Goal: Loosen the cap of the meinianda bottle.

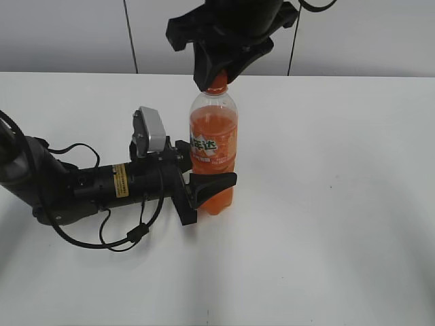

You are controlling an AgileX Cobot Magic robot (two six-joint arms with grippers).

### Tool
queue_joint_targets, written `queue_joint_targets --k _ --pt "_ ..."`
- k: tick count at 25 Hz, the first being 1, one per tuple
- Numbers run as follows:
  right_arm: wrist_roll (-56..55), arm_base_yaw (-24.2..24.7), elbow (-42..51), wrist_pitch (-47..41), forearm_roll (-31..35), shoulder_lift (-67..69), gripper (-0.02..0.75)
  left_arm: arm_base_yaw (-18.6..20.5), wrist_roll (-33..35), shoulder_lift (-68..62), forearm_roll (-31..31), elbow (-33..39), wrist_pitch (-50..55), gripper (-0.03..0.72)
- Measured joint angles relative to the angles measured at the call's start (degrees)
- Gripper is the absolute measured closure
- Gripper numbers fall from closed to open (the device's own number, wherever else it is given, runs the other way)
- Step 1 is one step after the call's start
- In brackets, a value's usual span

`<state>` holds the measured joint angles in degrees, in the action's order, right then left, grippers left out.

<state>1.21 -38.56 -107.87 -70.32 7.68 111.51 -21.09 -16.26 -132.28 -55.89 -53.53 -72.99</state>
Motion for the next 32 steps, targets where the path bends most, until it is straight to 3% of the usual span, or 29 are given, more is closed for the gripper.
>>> queue_joint_targets --k 8,21,32 --pt "13.45 0.0 0.0 0.0 0.27 0.0 0.464 0.0 0.0 0.0 -0.11 0.0 -0.05 0.293" --pt "55.57 0.0 0.0 -0.23 0.67 -0.05 0.464 0.05 0.18 0.0 -0.4 0.0 -0.11 0.293" --pt "77.28 0.0 0.0 -0.4 0.74 -0.16 0.464 0.05 0.26 0.0 -0.47 0.0 -0.11 0.293"
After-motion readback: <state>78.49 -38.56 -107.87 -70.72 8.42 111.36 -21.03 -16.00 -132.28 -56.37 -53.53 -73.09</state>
